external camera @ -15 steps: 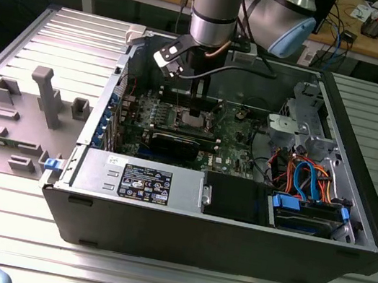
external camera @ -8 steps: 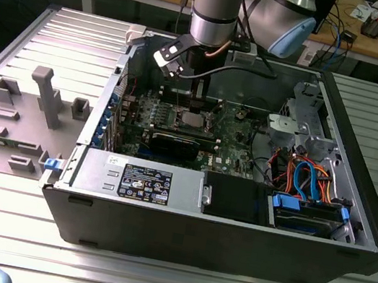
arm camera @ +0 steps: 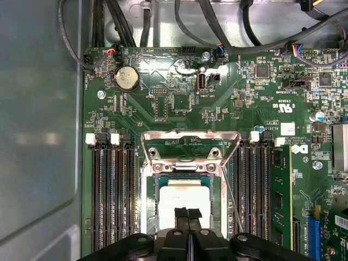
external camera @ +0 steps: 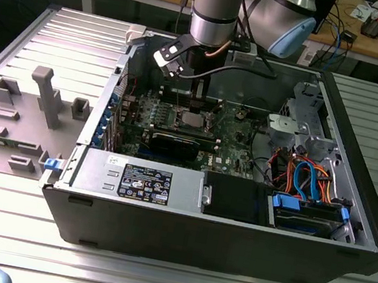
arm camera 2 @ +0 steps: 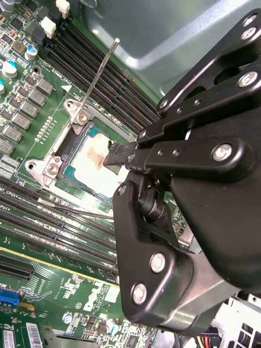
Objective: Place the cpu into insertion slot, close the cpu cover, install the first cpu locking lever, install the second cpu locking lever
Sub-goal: 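Close the cpu cover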
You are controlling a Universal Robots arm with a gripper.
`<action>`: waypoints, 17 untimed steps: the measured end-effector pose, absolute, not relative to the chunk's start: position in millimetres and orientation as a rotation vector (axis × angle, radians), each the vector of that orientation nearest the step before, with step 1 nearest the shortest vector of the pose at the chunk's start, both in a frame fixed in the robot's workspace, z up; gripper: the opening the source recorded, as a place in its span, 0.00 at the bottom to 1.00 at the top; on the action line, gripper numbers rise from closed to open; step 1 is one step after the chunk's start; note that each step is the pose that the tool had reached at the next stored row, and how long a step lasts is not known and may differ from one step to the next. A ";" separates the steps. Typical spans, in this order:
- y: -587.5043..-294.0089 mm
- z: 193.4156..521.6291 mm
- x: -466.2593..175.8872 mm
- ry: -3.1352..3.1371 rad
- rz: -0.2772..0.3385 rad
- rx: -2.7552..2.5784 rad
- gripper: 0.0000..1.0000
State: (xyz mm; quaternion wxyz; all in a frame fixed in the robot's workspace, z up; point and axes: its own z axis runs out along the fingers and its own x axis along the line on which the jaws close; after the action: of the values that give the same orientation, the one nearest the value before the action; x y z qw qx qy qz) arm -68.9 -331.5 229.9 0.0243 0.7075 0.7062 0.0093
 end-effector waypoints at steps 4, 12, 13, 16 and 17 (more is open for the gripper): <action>-331.5 229.9 -68.9 2.185 0.029 2.189 0.11; -331.5 230.0 -65.1 2.193 0.011 2.197 0.11; -331.5 230.3 -65.1 2.193 0.010 2.197 0.11; -331.5 233.3 -65.1 2.193 0.010 2.196 0.11; -331.5 235.3 -65.1 2.193 0.009 2.196 0.11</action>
State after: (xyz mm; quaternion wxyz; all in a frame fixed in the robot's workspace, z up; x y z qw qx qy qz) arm -65.1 -331.5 235.3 0.0191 0.7076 0.7064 0.0028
